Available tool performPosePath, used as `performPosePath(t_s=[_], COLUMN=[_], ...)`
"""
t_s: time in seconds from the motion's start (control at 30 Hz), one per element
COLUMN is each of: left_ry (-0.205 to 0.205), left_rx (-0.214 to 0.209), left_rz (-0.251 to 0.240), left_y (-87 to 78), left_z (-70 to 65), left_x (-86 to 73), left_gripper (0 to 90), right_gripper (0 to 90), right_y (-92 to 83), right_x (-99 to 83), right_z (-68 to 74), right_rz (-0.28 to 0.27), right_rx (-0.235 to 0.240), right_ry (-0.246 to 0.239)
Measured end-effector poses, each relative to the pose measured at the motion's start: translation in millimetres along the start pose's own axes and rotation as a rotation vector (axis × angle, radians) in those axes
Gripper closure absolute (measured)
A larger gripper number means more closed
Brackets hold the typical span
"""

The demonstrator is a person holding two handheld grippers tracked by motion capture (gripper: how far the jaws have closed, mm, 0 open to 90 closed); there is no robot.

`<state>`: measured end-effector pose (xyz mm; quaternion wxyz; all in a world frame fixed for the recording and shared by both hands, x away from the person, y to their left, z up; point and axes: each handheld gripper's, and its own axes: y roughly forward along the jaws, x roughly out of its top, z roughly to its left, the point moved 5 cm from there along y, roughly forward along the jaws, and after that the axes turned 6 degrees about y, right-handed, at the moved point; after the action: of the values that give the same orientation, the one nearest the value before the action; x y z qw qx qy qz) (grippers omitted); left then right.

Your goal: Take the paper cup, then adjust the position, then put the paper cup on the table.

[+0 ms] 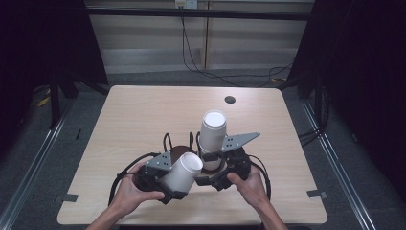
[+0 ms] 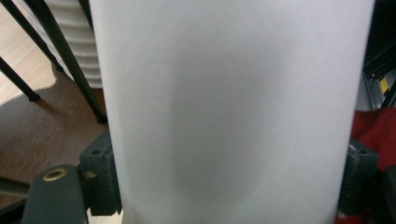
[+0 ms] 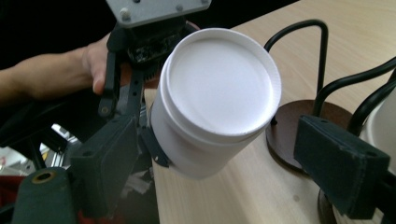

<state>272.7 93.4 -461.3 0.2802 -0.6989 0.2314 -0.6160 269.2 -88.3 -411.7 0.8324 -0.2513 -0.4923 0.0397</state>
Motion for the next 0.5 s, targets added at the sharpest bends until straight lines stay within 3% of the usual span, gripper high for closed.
performPosePath(t_s=[0.13,0.17,0.23,0.27,0.5], left_ry=[0.002,-0.002,-0.006,0.001,0.009], left_rx=[0.005,0.009,0.013,0.019,0.004], left_rz=[0.039,0.039,0.043,0.061,0.11], left_y=[-0.6,-0.8,-2.0,-2.9,-0.3], left_z=[1.5,1.6,1.9,2.3,1.2], left_x=[-2.6,-2.3,-2.0,-2.5,-5.7], left_gripper=[18.5,18.5,18.5,18.5,18.5], right_gripper=[14.6,15.0,15.3,15.4,15.2], right_y=[0.1,1.3,2.0,4.0,10.1], right_x=[-3.4,-6.4,-7.5,-10.2,-14.9], right_z=[-1.4,-0.7,-0.2,-0.3,1.0], right_rz=[0.028,0.072,0.084,0.115,0.18], right_rx=[-0.004,-0.005,-0.005,-0.015,0.001], right_ry=[-0.002,-0.001,-0.006,-0.016,-0.027])
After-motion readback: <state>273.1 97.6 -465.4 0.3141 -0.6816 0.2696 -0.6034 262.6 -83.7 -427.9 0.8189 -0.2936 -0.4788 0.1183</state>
